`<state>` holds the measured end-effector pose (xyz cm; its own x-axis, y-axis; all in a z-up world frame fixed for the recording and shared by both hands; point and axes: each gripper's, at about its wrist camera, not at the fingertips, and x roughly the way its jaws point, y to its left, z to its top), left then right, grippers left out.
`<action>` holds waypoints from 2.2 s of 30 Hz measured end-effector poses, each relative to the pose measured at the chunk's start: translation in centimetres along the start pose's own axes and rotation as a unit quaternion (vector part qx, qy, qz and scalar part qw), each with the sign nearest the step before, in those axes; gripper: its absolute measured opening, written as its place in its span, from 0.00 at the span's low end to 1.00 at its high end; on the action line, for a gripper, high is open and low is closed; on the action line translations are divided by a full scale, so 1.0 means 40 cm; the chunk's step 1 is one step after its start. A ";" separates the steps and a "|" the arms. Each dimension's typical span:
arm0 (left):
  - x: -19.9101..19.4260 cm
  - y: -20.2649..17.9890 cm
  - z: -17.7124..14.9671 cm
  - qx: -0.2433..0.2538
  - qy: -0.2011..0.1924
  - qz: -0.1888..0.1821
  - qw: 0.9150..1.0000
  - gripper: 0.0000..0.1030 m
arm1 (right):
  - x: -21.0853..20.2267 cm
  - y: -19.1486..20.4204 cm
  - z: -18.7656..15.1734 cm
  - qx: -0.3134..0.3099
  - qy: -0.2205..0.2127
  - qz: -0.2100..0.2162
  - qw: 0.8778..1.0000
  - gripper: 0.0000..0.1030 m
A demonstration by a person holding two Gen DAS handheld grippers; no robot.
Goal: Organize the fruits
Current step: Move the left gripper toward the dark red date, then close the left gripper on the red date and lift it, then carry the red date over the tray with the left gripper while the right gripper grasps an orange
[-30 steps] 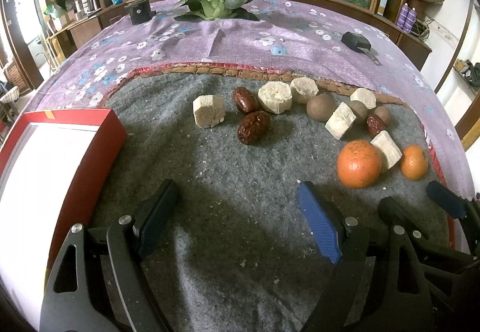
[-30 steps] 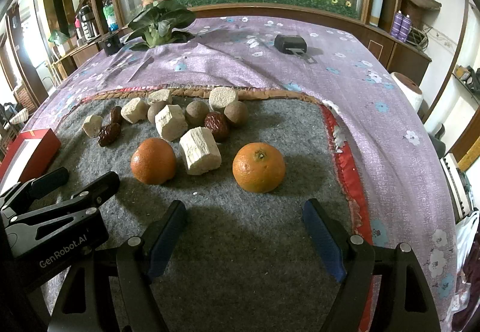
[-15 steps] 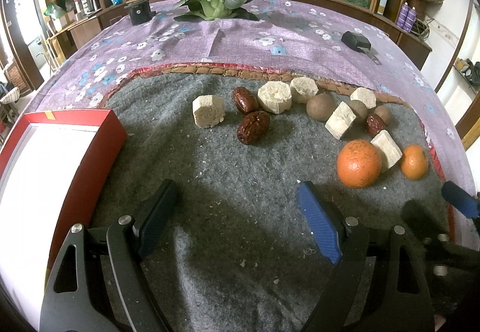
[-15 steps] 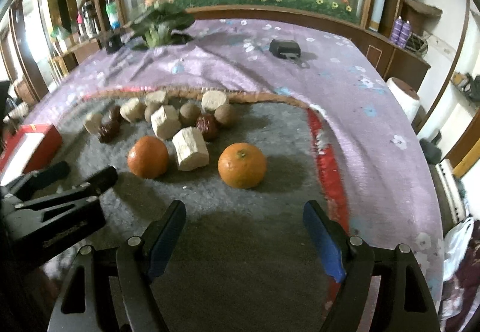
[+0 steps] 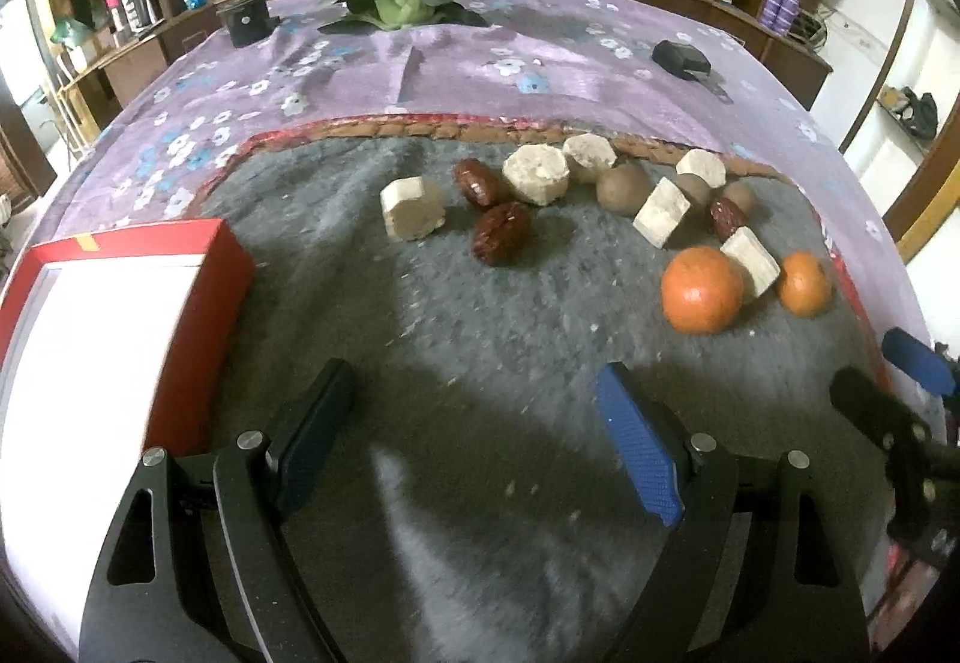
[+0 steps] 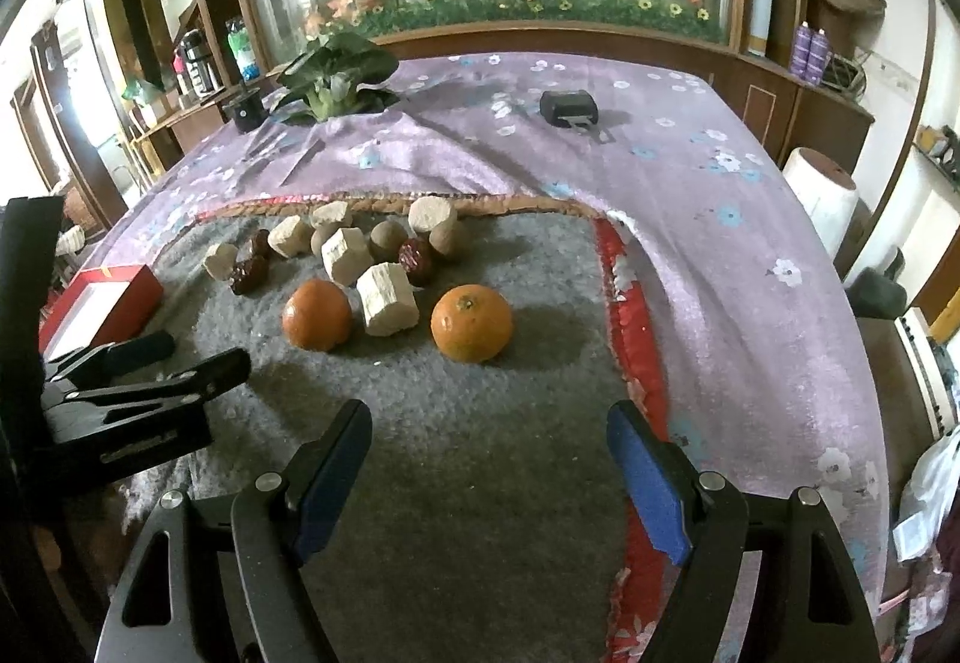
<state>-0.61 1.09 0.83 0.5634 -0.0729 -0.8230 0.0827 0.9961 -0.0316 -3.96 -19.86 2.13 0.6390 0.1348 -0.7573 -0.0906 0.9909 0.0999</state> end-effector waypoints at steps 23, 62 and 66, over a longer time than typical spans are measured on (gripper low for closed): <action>0.044 -0.026 0.120 0.018 0.017 -0.030 0.999 0.69 | -0.003 -0.005 0.009 -0.007 -0.013 0.025 1.000 0.77; -0.149 0.126 0.020 -0.018 -0.029 -0.013 0.999 0.20 | 0.103 0.180 0.101 -0.073 0.008 0.083 0.994 0.28; -0.153 0.140 0.010 -0.029 -0.025 -0.018 0.999 0.20 | 0.073 0.174 0.078 -0.072 0.009 0.091 0.993 0.27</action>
<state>-3.27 7.07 5.91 0.6015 -0.1100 -0.7913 0.0572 0.9939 -0.0947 -0.34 -12.56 2.64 0.5884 0.3104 -0.7466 -0.3123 0.9390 0.1442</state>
